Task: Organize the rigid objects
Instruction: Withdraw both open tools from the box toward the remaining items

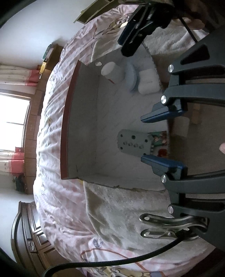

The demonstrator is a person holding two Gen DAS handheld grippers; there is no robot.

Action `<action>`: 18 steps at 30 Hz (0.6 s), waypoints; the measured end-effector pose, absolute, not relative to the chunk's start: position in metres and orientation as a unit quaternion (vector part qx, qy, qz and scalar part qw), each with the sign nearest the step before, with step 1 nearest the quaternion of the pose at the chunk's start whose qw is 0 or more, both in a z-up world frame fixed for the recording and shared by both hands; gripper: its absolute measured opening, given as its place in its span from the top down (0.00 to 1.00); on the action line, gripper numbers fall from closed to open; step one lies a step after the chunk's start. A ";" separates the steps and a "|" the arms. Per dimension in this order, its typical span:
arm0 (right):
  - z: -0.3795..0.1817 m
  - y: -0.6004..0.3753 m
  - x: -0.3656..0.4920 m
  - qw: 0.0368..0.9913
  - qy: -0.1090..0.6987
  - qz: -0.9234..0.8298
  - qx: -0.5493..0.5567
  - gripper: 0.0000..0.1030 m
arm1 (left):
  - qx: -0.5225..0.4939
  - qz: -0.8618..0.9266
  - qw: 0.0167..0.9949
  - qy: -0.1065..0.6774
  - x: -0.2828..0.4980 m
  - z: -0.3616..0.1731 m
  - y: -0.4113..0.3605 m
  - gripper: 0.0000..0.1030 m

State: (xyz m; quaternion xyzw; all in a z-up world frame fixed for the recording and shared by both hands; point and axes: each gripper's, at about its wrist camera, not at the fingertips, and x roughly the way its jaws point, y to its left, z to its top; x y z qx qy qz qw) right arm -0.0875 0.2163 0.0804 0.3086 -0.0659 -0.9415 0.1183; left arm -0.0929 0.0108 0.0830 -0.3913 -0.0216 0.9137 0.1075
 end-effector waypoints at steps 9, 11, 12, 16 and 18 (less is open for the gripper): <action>0.068 0.214 -0.046 0.116 -0.056 -0.936 0.327 0.25 | -0.385 0.917 0.105 -0.024 -0.061 0.085 -0.002 0.62; 0.064 0.214 -0.038 0.112 -0.051 -0.936 0.329 0.25 | -0.389 0.915 0.105 -0.022 -0.056 0.082 -0.004 0.62; 0.062 0.213 -0.035 0.111 -0.049 -0.936 0.331 0.25 | -0.392 0.914 0.106 -0.020 -0.054 0.079 -0.005 0.62; 0.053 0.212 -0.026 0.111 -0.048 -0.932 0.343 0.25 | -0.405 0.908 0.109 -0.016 -0.047 0.066 -0.004 0.62; 0.047 0.213 -0.022 0.111 -0.048 -0.929 0.350 0.25 | -0.411 0.904 0.112 -0.016 -0.046 0.060 -0.003 0.62</action>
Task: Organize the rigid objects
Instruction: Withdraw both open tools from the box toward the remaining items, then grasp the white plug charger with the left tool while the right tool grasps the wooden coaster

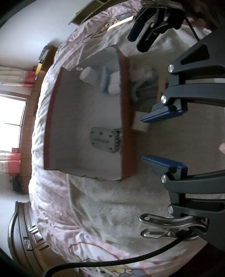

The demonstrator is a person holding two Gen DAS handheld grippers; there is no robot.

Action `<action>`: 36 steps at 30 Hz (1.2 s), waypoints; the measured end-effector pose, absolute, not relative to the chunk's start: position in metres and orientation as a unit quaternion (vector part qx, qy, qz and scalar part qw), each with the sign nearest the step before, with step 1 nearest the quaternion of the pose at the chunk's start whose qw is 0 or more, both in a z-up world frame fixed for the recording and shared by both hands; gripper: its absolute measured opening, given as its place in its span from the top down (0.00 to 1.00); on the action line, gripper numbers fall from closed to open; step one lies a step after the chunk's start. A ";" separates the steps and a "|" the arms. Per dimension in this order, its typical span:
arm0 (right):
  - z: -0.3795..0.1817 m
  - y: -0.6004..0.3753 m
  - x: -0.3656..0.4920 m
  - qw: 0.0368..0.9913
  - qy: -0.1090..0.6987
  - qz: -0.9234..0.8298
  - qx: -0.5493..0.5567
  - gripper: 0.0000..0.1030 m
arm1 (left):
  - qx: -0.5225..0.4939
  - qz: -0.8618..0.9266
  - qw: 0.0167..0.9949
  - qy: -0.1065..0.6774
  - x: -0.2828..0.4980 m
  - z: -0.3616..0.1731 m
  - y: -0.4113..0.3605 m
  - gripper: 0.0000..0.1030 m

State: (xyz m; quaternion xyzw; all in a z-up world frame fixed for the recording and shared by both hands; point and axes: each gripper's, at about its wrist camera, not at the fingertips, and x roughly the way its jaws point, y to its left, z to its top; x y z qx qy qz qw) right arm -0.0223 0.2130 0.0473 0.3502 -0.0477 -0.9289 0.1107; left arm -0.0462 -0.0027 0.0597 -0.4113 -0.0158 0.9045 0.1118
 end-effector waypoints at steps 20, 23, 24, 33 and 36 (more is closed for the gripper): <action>-0.010 0.205 -0.008 0.110 -0.035 -0.913 0.391 0.12 | -0.429 0.894 0.129 0.007 -0.072 0.029 0.037 0.52; -0.011 0.201 -0.008 0.109 -0.026 -0.916 0.386 0.08 | -0.433 0.893 0.121 0.003 -0.075 0.025 0.039 0.52; -0.012 0.199 -0.007 0.110 -0.023 -0.916 0.385 0.08 | -0.431 0.895 0.117 0.003 -0.075 0.025 0.040 0.52; -0.013 0.195 -0.009 0.118 -0.019 -0.917 0.382 0.00 | -0.421 0.900 0.117 0.002 -0.066 0.025 0.032 0.62; -0.013 0.194 -0.009 0.117 -0.015 -0.916 0.383 0.00 | -0.422 0.900 0.112 -0.009 -0.061 0.025 0.020 0.62</action>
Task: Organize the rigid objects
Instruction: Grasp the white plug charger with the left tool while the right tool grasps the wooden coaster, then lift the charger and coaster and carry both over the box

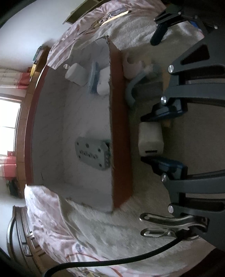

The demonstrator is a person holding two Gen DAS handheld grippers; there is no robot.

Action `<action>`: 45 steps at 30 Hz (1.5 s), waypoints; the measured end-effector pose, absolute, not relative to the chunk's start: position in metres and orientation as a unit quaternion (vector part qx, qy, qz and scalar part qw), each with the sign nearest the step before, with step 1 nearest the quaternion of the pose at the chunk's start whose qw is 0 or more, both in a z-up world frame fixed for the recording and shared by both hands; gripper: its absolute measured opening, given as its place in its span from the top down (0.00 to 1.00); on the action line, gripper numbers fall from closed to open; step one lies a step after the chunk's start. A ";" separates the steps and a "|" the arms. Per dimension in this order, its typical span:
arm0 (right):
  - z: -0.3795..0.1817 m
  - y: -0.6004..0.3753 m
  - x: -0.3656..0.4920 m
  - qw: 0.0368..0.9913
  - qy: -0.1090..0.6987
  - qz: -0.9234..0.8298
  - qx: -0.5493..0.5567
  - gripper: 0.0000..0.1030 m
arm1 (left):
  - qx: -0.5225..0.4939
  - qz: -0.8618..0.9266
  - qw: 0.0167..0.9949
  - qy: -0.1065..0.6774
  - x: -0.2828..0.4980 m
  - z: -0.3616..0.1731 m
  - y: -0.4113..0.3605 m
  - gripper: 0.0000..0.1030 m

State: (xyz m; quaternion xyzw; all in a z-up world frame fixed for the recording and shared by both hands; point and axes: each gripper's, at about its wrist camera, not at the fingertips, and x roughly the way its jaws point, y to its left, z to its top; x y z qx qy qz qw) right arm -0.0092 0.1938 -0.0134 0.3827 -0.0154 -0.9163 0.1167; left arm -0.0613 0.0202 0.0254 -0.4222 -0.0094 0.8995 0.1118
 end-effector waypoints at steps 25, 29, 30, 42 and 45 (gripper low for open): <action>0.000 0.185 -0.037 0.129 0.033 -0.915 0.381 0.38 | -0.408 0.907 0.097 -0.042 -0.037 0.016 -0.017 0.62; 0.000 0.183 -0.041 0.121 0.038 -0.916 0.381 0.59 | -0.406 0.908 0.096 -0.037 -0.037 0.015 -0.016 0.62; 0.001 0.184 -0.041 0.119 0.036 -0.916 0.381 0.62 | -0.406 0.908 0.095 -0.036 -0.037 0.015 -0.016 0.62; -0.002 0.197 -0.018 0.128 0.009 -0.909 0.397 0.68 | -0.406 0.908 0.095 -0.036 -0.036 0.015 -0.016 0.62; -0.004 0.198 -0.019 0.126 0.000 -0.911 0.393 0.67 | -0.405 0.909 0.093 -0.035 -0.036 0.015 -0.016 0.62</action>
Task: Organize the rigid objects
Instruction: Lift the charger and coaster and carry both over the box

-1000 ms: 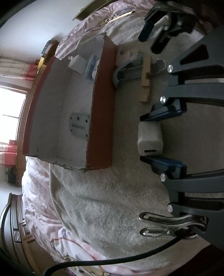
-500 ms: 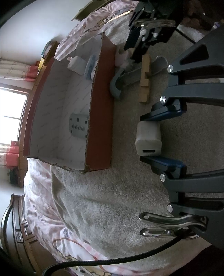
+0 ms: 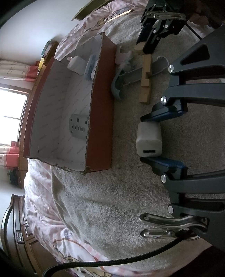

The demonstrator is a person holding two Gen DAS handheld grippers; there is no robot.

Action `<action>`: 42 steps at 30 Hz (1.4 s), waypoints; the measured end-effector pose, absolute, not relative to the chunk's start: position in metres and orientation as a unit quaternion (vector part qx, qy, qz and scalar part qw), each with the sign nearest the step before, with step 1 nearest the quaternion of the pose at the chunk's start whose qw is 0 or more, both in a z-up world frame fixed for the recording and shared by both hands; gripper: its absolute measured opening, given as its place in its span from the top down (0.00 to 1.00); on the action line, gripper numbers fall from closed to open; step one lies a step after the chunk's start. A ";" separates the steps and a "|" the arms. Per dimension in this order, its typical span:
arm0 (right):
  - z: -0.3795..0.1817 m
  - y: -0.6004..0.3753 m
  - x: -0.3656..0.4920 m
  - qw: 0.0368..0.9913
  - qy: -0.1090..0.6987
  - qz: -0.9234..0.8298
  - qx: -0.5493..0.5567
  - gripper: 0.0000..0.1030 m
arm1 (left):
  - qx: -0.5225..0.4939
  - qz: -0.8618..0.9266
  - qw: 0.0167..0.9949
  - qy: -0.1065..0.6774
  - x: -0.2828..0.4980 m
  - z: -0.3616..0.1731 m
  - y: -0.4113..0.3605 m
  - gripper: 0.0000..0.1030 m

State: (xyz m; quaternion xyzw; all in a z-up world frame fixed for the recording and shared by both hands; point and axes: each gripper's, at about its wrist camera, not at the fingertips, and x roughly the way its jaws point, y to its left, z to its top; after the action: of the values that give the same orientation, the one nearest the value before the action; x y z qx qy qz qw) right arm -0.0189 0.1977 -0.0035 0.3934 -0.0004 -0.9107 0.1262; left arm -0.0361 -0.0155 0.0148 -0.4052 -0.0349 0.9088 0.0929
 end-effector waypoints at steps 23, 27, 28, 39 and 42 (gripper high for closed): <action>-0.004 0.207 -0.009 0.136 -0.053 -0.916 0.375 0.68 | -0.404 0.910 0.096 -0.021 -0.028 0.026 -0.008 0.63; -0.004 0.208 -0.009 0.140 -0.061 -0.914 0.376 0.68 | -0.393 0.914 0.102 -0.023 -0.027 0.036 -0.008 0.63; -0.004 0.208 -0.009 0.140 -0.061 -0.914 0.377 0.68 | -0.391 0.914 0.103 -0.025 -0.027 0.039 -0.009 0.63; -0.006 0.205 -0.010 0.142 -0.060 -0.913 0.378 0.68 | -0.355 0.929 0.103 -0.018 -0.042 0.067 -0.008 0.63; -0.006 0.206 -0.010 0.142 -0.061 -0.913 0.378 0.68 | -0.345 0.933 0.103 -0.013 -0.051 0.074 -0.006 0.63</action>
State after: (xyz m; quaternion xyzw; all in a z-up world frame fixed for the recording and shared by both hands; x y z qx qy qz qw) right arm -0.0095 0.2058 -0.0058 0.3777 -0.0612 -0.9130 0.1416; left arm -0.0514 -0.0060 0.0739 -0.3447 -0.0134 0.9330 0.1027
